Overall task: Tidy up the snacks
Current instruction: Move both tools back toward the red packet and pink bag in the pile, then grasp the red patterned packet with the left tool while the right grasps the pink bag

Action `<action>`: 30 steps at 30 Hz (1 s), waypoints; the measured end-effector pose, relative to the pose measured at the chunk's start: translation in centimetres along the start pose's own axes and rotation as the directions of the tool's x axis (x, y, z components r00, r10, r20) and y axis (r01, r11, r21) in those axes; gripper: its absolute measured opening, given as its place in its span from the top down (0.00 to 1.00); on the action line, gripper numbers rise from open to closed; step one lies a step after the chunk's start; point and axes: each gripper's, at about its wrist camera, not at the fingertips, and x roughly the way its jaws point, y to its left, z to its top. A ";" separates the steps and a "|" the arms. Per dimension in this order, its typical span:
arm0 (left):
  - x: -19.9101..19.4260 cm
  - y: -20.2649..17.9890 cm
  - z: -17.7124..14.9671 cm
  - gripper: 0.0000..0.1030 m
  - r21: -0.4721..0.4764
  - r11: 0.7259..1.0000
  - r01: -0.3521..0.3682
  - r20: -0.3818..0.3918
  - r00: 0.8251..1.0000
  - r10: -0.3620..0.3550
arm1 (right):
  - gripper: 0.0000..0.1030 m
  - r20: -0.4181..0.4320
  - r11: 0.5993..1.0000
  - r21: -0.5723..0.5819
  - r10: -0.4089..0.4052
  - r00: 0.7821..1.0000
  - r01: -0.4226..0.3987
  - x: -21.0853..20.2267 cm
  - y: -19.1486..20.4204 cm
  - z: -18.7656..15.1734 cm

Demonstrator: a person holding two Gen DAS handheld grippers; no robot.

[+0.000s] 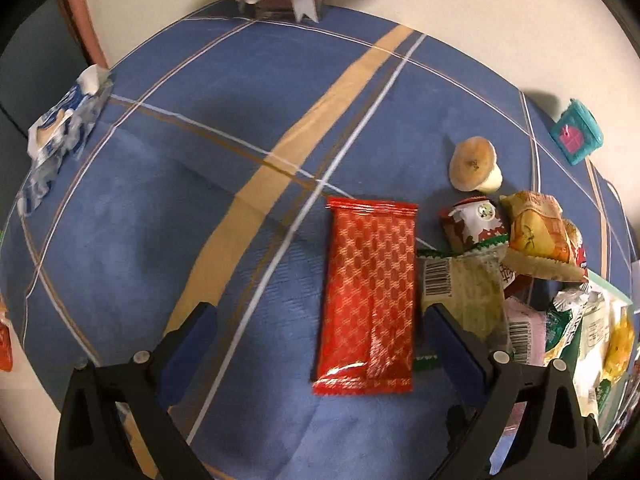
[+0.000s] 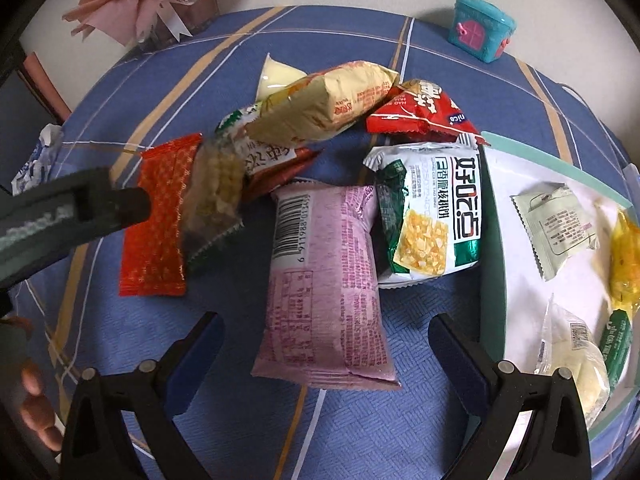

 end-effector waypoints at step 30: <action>1.9 -0.5 0.8 0.01 0.052 0.997 -0.059 0.002 0.998 0.059 | 0.01 0.002 0.997 0.036 0.066 0.998 -0.066 0.8 -1.4 1.6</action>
